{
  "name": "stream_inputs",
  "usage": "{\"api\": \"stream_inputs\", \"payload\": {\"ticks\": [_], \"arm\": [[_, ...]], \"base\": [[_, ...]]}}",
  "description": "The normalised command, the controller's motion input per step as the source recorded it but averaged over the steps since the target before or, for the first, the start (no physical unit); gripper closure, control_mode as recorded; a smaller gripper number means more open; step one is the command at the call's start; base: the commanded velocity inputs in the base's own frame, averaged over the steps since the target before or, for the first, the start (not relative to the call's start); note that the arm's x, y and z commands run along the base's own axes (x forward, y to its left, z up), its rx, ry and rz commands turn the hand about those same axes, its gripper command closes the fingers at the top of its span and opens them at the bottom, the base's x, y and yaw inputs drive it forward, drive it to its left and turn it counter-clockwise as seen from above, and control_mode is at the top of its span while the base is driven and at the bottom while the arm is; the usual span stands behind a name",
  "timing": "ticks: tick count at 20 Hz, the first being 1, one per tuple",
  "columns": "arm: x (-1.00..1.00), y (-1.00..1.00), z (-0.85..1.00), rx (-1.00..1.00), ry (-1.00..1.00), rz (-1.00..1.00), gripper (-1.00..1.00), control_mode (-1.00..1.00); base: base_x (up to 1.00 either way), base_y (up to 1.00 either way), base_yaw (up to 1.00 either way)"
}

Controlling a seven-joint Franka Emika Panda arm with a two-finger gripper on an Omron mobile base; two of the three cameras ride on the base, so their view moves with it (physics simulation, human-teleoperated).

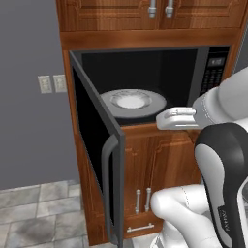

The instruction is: Transport the chicken drumstick from the fridge to the microwave and turn on the microwave.

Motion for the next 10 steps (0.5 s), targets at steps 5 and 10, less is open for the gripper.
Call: {"api": "stream_inputs", "payload": {"ticks": [5, 10], "arm": [[0.0, 0.0, 0.0, 0.0, 0.0, 0.0, 1.0, 1.0], [0.0, 0.0, 0.0, 0.0, 0.0, 0.0, 1.0, 1.0]], "base": [[0.19, 0.0, 0.03], [0.0, 0.0, 0.0]]}}
